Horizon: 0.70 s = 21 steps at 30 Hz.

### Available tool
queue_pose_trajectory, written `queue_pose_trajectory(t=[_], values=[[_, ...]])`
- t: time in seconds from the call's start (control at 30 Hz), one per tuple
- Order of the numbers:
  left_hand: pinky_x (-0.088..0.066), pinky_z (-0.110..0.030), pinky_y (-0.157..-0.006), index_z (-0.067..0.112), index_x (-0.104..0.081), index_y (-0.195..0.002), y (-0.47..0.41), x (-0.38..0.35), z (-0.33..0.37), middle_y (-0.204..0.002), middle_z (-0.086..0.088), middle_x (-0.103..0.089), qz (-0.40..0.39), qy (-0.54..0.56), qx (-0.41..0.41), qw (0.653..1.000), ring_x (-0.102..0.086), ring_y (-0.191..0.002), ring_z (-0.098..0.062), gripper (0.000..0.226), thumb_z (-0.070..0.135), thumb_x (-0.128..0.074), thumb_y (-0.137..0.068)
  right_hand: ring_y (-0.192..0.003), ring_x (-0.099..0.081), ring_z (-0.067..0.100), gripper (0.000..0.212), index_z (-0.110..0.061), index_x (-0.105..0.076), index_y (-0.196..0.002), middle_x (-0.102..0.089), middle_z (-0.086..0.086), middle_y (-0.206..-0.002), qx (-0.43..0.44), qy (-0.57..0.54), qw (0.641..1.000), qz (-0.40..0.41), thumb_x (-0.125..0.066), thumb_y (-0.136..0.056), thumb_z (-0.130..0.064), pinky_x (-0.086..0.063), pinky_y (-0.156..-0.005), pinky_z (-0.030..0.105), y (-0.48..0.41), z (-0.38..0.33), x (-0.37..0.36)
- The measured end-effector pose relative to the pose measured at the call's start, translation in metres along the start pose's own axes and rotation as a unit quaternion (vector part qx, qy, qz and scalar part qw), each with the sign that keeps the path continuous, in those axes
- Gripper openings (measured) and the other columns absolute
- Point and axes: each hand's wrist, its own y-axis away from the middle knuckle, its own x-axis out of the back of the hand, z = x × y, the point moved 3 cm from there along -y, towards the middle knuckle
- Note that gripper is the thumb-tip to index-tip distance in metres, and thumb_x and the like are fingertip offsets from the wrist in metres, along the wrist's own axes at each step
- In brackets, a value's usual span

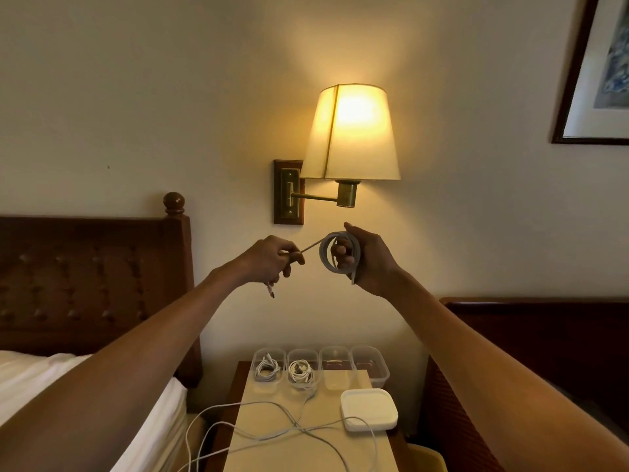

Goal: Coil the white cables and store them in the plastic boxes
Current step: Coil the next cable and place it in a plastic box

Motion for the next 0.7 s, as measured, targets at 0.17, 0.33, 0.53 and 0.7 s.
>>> queue_pose_trajectory(t=[0.17,0.33,0.53,0.7], values=[[-0.048,-0.024,-0.049,0.021,-0.058,-0.127,0.007,-0.021,0.013,-0.083,-0.007,-0.06,-0.072,-0.008,0.04,0.997,-0.054,-0.06,-0.015,0.026,0.02,-0.043,-0.106,-0.081,-0.061,0.018,0.032,-0.007,-0.058,-0.105,-0.065,0.008,-0.088,0.067,0.008,0.99,0.126,-0.043,-0.102,-0.036,-0.051,-0.071,0.027,-0.007,-0.001,-0.001],[-0.058,-0.028,-0.058,0.02,-0.047,-0.139,0.011,-0.033,0.032,-0.098,-0.009,-0.063,-0.135,-0.03,0.071,0.988,-0.058,-0.061,-0.015,0.037,0.015,-0.048,-0.103,-0.085,-0.067,0.025,0.04,-0.007,-0.055,-0.085,-0.07,0.016,-0.099,0.078,-0.033,0.992,0.098,-0.033,-0.105,-0.035,-0.051,-0.079,0.03,-0.008,-0.001,-0.01],[-0.06,-0.028,-0.06,0.003,-0.046,-0.14,0.019,-0.036,0.062,-0.1,-0.012,-0.065,-0.181,-0.004,0.08,0.98,-0.068,-0.062,-0.016,0.045,0.008,-0.057,-0.097,-0.119,-0.06,0.032,0.049,-0.002,-0.06,-0.11,-0.061,0.019,-0.129,0.105,0.128,0.979,0.117,-0.029,-0.105,-0.039,-0.046,-0.101,0.037,-0.02,0.006,-0.009],[-0.06,-0.026,-0.063,-0.004,-0.066,-0.115,0.013,-0.012,0.073,-0.085,-0.011,-0.069,-0.166,-0.046,0.07,0.983,-0.069,-0.067,-0.017,0.023,0.006,-0.059,-0.095,-0.107,-0.064,0.025,0.056,0.006,-0.061,-0.115,-0.065,0.016,-0.12,0.104,0.307,0.937,0.13,-0.027,-0.105,-0.038,-0.049,-0.086,0.025,-0.014,0.005,-0.01]])
